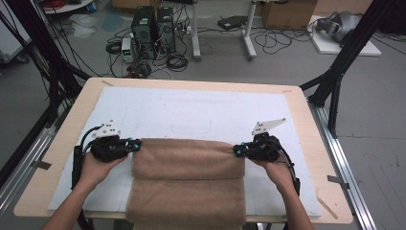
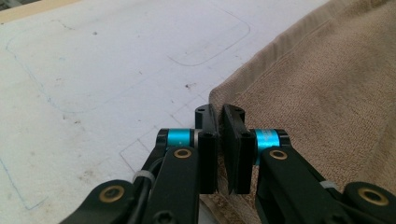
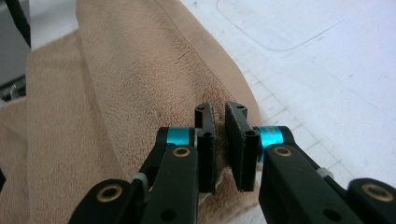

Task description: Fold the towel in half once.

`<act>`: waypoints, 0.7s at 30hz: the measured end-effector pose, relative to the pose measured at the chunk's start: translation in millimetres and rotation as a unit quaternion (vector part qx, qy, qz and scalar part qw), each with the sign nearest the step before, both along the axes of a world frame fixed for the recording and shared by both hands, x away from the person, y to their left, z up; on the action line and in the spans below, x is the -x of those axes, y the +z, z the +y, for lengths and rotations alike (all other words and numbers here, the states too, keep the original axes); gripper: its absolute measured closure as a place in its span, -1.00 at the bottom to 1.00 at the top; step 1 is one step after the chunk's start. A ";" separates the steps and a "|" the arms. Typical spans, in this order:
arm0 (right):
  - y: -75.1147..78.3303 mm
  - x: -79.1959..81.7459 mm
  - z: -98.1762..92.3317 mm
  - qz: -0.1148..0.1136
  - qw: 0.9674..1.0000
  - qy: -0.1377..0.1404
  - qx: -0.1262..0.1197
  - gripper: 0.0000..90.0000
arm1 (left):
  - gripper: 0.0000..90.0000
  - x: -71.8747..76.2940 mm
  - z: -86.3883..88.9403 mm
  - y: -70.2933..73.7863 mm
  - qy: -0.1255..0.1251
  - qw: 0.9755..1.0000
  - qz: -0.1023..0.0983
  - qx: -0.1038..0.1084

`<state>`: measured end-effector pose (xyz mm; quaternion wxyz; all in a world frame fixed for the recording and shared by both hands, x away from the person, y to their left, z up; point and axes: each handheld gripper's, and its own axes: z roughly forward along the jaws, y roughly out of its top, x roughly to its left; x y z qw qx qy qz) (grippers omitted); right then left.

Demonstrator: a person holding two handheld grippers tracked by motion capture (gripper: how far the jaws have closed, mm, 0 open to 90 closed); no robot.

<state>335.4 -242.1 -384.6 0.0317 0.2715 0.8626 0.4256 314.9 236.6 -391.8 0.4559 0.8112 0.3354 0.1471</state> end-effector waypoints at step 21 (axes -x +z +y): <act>-13.0 60.9 7.2 -0.007 0.998 0.056 0.023 0.75 | 0.84 72.0 7.5 -25.5 -0.037 0.999 -0.016 -0.012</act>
